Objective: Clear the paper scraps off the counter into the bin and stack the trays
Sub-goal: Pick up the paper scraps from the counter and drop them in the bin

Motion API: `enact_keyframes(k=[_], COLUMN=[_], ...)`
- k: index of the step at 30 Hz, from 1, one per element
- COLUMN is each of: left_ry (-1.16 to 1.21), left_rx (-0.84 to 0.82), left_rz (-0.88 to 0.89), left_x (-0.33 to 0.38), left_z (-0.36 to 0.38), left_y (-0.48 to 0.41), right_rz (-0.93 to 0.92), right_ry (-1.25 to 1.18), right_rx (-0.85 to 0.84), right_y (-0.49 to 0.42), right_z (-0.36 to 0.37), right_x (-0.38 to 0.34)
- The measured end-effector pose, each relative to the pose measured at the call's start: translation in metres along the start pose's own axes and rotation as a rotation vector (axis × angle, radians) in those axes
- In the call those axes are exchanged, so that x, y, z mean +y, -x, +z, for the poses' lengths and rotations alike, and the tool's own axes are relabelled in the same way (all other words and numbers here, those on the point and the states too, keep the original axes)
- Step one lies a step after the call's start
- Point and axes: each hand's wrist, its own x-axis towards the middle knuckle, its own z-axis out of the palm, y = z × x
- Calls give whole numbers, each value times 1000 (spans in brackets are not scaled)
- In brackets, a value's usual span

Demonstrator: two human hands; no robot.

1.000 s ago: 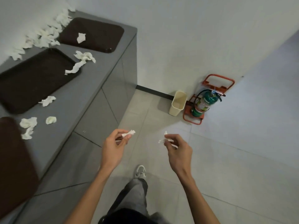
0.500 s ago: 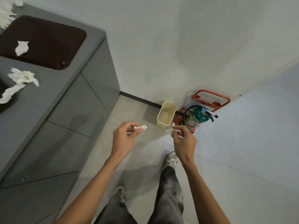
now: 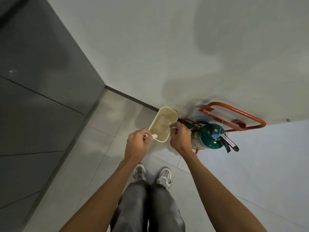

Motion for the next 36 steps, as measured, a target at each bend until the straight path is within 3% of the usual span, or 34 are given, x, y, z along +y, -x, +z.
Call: enact_keyframes(k=[10, 17, 22, 27, 32, 36], left_ry=[-413, -529, -452, -362, -324, -315], left_rx=[-269, -479, -405, -273, -126, 29], left_rz=[15, 43, -28, -62, -88, -88], left_x=[-124, -133, -86, -17, 43, 69], left_z=[189, 226, 169, 52, -77, -158], left_y=[-153, -191, -162, -91, -3, 85], right_rz=[-160, -195, -130, -100, -206, -413], right_ry=[470, 688, 617, 420, 318, 274], right_rx=[-372, -523, -450, -312, -275, -190], right_y=[-157, -191, -163, -87, 18, 111], right_z=[135, 165, 118, 35, -57, -112], right_x=[109, 139, 89, -6, -115, -182])
